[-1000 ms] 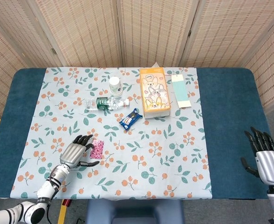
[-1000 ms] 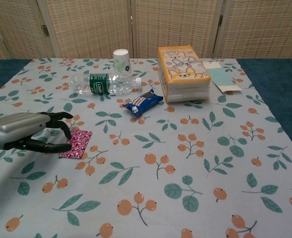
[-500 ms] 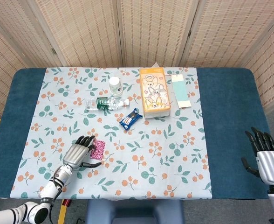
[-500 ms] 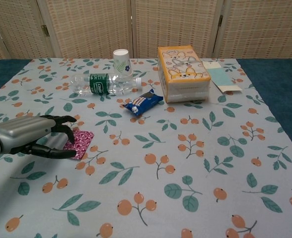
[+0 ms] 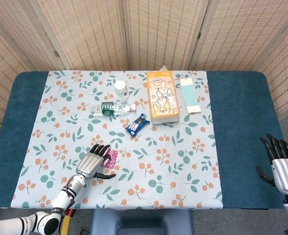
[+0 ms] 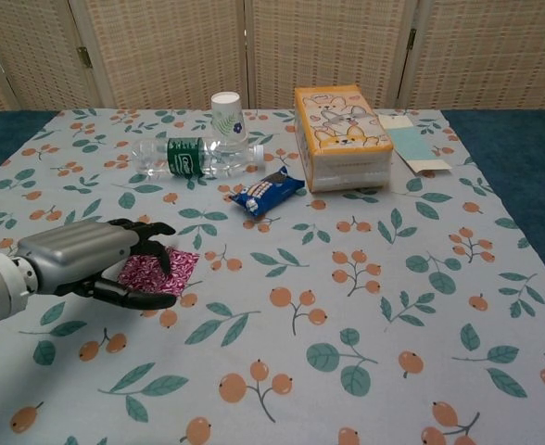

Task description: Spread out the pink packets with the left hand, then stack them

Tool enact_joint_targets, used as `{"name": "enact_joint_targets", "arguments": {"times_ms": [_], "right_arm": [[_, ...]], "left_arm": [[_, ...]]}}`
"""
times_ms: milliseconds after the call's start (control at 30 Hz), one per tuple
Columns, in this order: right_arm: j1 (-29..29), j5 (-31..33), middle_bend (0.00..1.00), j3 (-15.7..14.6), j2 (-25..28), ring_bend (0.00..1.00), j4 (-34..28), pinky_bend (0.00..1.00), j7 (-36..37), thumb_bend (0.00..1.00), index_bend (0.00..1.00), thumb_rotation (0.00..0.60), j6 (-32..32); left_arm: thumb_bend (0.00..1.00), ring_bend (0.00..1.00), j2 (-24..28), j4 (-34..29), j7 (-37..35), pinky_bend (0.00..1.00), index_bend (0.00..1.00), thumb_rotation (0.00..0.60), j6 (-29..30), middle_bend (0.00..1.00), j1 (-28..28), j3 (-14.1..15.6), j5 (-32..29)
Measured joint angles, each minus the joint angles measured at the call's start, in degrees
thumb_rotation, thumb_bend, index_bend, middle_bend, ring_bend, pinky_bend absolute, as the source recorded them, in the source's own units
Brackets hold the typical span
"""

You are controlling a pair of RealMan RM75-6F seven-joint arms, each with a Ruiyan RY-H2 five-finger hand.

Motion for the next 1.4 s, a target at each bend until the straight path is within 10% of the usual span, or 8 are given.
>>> {"name": "enact_joint_targets", "arguments": {"times_ms": [1400], "right_arm": [[-0.2, 0.3, 0.0, 0.1, -0.3, 0.0, 1.2, 0.0, 1.6, 0.39, 0.0, 0.6, -0.2]], "left_arm": [[0.14, 0.0, 0.1, -1.9, 3.6, 0.0, 0.3, 0.117, 4.0, 0.02, 0.5, 1.3, -2.7]]}}
